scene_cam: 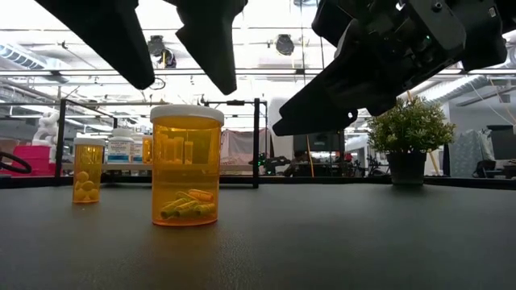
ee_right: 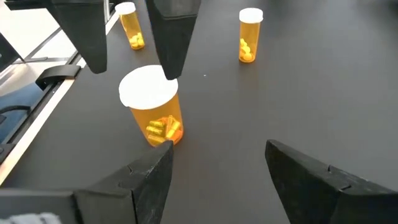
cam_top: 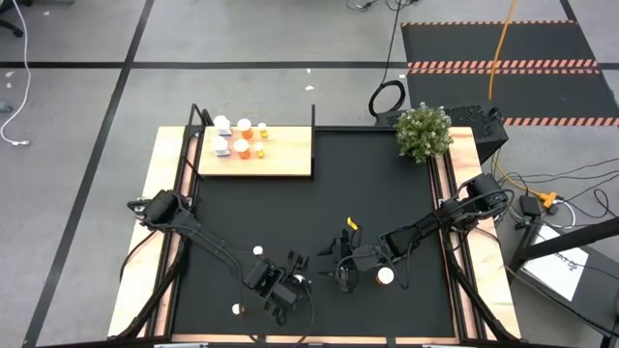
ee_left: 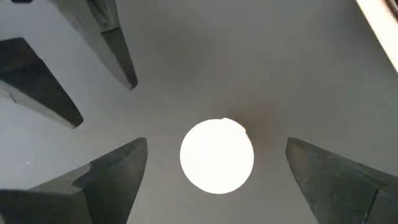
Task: Pick and place medicine bottles onto shelf by color
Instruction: Put the large orange pill bottle on the shelf
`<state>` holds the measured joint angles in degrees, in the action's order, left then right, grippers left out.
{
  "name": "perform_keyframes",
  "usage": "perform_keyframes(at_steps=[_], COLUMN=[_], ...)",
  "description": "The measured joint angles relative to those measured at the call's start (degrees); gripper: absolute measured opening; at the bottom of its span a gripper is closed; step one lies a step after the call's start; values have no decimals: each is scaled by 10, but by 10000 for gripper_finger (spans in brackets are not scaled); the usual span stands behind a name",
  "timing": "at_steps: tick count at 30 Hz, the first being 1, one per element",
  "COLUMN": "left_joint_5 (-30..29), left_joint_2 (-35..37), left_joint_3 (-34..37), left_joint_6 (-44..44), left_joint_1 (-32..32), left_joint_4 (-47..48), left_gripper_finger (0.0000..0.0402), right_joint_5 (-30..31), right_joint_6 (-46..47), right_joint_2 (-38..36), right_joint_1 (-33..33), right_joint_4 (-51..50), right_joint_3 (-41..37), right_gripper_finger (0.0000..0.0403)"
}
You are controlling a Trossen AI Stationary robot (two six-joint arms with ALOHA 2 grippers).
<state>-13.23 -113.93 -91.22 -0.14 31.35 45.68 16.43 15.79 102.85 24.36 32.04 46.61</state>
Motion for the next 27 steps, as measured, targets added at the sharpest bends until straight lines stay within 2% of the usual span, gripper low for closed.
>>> perform_keyframes(at_steps=[8, 27], left_joint_5=[23, 24], left_joint_2=[-4, -21], left_joint_3=[0, 0], left_joint_6=[0, 14], left_joint_1=[-11, -15], left_joint_4=[5, 9], left_gripper_finger=[381, 381], right_joint_5=[0, 0], right_joint_6=[0, 0], right_joint_2=[0, 0], right_joint_1=[0, 0], right_joint_4=[-2, -2], right_joint_3=[0, 0], right_gripper_finger=[249, 249])
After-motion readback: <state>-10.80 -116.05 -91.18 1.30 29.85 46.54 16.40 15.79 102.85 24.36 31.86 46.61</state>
